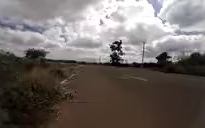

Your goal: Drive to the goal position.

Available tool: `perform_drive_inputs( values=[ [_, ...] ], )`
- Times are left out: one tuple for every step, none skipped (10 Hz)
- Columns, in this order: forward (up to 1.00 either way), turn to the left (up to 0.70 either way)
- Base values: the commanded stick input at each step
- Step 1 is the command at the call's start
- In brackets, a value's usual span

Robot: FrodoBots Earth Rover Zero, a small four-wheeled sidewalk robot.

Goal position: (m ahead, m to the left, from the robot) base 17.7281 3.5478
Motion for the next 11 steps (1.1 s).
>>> perform_drive_inputs(
  values=[
    [0.85, -0.19],
    [0.85, 0.0],
    [0.85, 0.0],
    [0.85, 0.0],
    [0.85, 0.0],
    [0.85, 0.0],
    [0.85, 0.0],
    [0.85, 0.0],
    [0.85, 0.0],
    [0.85, 0.0],
    [0.85, 0.0]
  ],
)
